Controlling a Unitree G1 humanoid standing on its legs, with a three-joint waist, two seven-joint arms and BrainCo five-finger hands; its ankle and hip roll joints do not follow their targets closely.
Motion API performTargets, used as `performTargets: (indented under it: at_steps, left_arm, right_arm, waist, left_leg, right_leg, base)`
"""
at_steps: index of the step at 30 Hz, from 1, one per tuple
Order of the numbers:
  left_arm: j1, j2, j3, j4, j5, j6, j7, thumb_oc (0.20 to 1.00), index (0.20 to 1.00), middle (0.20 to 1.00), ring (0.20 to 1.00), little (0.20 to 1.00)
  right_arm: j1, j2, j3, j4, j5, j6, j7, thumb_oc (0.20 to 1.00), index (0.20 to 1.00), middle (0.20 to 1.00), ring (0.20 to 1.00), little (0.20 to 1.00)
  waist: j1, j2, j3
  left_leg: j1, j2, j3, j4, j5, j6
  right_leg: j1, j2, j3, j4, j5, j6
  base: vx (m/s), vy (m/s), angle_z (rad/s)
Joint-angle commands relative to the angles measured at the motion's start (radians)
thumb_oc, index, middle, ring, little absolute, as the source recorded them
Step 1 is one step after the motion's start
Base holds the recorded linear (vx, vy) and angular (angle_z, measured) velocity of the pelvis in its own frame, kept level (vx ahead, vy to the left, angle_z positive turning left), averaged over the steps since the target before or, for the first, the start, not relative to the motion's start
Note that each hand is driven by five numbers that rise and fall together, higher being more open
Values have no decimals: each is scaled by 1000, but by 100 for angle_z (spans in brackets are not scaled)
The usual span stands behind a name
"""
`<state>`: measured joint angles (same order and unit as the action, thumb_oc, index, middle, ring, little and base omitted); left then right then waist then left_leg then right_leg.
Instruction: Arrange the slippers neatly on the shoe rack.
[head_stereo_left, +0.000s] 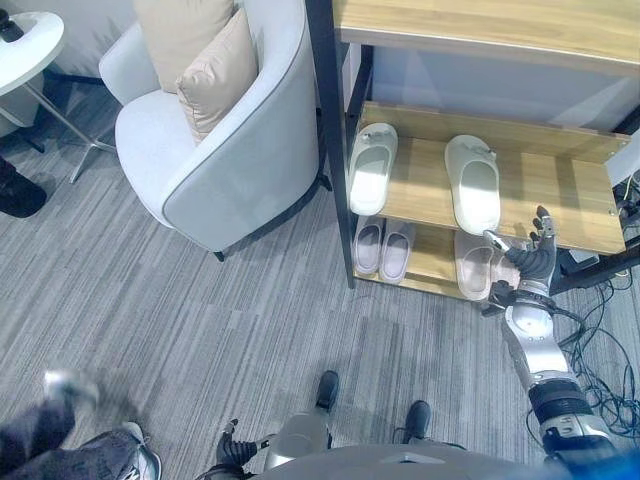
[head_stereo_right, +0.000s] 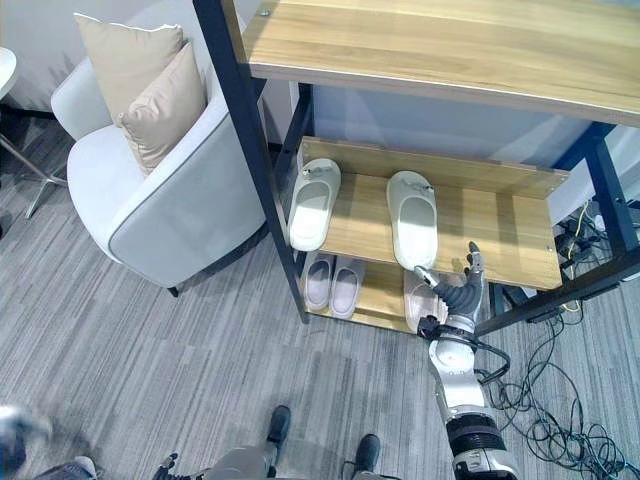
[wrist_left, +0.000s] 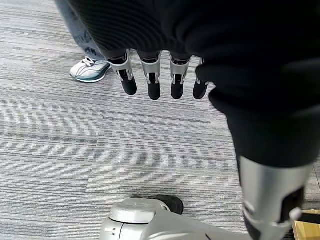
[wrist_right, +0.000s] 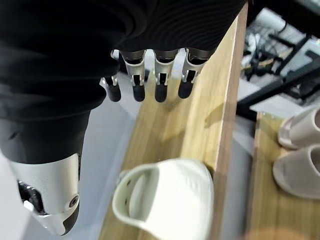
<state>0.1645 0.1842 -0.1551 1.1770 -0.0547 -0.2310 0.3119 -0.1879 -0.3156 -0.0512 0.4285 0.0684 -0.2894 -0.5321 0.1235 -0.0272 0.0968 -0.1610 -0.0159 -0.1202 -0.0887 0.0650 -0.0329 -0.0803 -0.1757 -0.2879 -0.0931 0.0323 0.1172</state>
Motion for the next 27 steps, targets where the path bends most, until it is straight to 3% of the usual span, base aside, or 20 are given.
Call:
performTargets:
  at_steps: [1,15,27]
  left_arm:
    - [-31,-19,-28,65,19,-16,10,1000,1000,1000,1000,1000]
    - [-45,-5,-51,63,-18,-26,34,1000,1000,1000,1000,1000]
    - [-50,6,-89,25,-50,-47,49,1000,1000,1000,1000,1000]
  right_arm:
    - [-39,-83,-36,-20,-36,-18,-61,1000,1000,1000,1000,1000]
    - [-309,-230,21,116,-46,64,-123,1000,1000,1000,1000,1000]
    - [-462,-323,50,221,-45,86,-160,1000,1000,1000,1000,1000]
  waist:
    - [25,22,-48]
    - [53,12,-2]
    - [73,-2,39]
  left_leg:
    - [-51,-6,-41,1,11,-36]
    - [-142,-12,-40,1,38,-45]
    - [-205,-19,-50,1,49,-53]
  right_leg:
    - [-15,11,-22,6,-17,41]
    - [-104,6,-13,6,9,45]
    - [-153,0,-21,6,22,53]
  base:
    - [0,0,0]
    - [4,2,1]
    - [6,3,0]
